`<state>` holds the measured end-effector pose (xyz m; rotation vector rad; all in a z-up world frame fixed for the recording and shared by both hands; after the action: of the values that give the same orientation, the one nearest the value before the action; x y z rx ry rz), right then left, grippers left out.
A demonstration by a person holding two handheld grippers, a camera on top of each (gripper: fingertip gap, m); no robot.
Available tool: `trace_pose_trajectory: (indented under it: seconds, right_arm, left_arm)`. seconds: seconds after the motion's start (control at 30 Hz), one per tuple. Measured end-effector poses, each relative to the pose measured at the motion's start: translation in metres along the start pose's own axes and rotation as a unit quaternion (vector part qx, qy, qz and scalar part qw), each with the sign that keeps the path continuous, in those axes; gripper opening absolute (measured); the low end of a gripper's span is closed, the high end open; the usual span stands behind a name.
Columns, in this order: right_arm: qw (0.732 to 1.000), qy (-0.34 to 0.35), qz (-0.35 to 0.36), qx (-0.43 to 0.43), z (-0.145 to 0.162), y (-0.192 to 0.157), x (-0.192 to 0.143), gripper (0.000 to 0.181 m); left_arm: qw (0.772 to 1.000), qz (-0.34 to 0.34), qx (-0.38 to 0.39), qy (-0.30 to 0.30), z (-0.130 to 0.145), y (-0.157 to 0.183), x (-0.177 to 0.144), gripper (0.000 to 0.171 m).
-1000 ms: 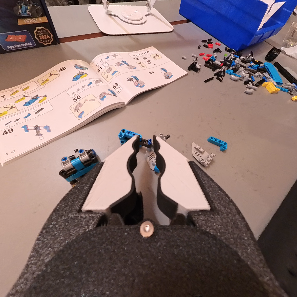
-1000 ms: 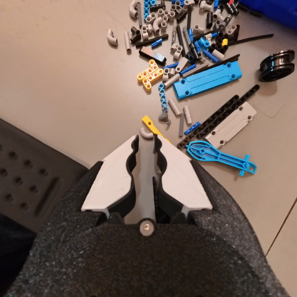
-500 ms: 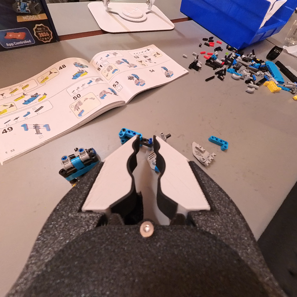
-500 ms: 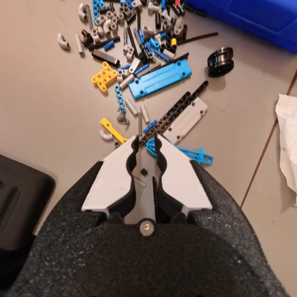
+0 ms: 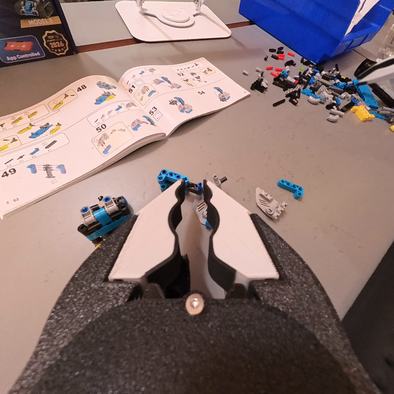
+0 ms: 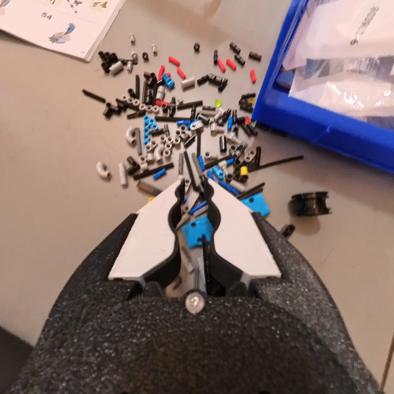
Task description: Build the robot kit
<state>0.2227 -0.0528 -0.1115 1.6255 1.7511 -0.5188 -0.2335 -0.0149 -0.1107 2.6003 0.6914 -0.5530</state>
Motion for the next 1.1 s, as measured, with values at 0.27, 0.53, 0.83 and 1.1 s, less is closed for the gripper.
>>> trace_pose_trajectory:
  seconds: [0.27,0.53,0.83,1.1]
  right_arm:
    - [1.000,-0.015,-0.004,-0.007,-0.016,0.007,0.038,0.016]
    - [1.000,-0.018,-0.001,-0.010,-0.012,0.010,0.046,0.011]
    - [0.999,-0.011,0.004,-0.036,-0.015,0.006,0.036,0.008]
    - [0.978,0.060,-0.178,-0.094,-0.036,-0.124,-0.030,0.008]
  left_arm:
    - [1.000,0.002,-0.001,0.000,0.000,0.000,0.000,0.016]
    - [1.000,0.007,0.000,-0.001,0.000,0.002,0.001,0.016]
    - [1.000,0.008,-0.006,-0.001,0.000,0.000,0.001,0.016]
    - [1.000,0.014,-0.013,0.003,0.000,0.000,0.001,0.016]
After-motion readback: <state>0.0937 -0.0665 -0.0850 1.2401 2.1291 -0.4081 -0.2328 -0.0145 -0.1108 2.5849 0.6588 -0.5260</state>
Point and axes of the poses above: each gripper's, where its closed fingertips meet, x out along the fingers, z out of its underside, y = z × x across the jaws, the point moved 7 cm from there along -x, back along the fingers, and after that the axes turned 14 degrees about z, right-handed, at the moved point
